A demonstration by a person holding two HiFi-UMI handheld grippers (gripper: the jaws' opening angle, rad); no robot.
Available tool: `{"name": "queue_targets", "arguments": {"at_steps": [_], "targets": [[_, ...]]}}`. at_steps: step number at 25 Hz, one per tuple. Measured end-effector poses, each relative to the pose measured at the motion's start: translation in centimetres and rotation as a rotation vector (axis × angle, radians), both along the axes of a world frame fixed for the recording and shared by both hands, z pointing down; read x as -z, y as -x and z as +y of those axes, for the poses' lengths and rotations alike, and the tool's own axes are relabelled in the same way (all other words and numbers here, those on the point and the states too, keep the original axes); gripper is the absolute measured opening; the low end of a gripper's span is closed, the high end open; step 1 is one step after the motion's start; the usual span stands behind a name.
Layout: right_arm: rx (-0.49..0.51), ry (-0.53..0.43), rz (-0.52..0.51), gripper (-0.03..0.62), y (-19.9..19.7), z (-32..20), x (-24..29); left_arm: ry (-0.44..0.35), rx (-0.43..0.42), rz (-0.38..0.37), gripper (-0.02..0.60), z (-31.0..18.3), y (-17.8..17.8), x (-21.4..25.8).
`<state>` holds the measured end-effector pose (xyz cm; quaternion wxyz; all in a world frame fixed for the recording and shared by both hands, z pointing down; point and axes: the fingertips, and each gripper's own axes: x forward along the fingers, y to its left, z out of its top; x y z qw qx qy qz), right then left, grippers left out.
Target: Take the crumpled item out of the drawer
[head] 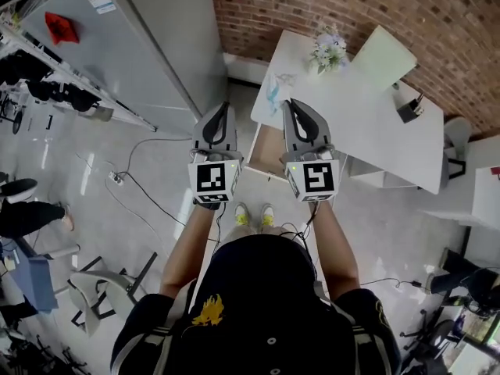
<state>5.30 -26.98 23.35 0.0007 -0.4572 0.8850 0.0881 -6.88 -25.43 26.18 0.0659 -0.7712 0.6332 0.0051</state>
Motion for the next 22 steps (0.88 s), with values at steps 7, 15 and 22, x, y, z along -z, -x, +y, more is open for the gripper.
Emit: {"name": "queue_targets", "arguments": {"at_steps": [7,15,22], "targets": [[-0.015,-0.003,-0.023,0.029,0.1,0.7,0.8,-0.008,-0.016,-0.008,0.018,-0.1,0.0,0.8],[-0.031,-0.008,-0.019,0.028,0.0,0.5,1.2,-0.013,-0.02,-0.002,0.018,-0.3,0.0,1.0],[-0.03,-0.025,-0.005,0.029,-0.3,0.4,1.4,-0.009,-0.016,-0.002,0.018,-0.5,-0.2,0.7]]}}
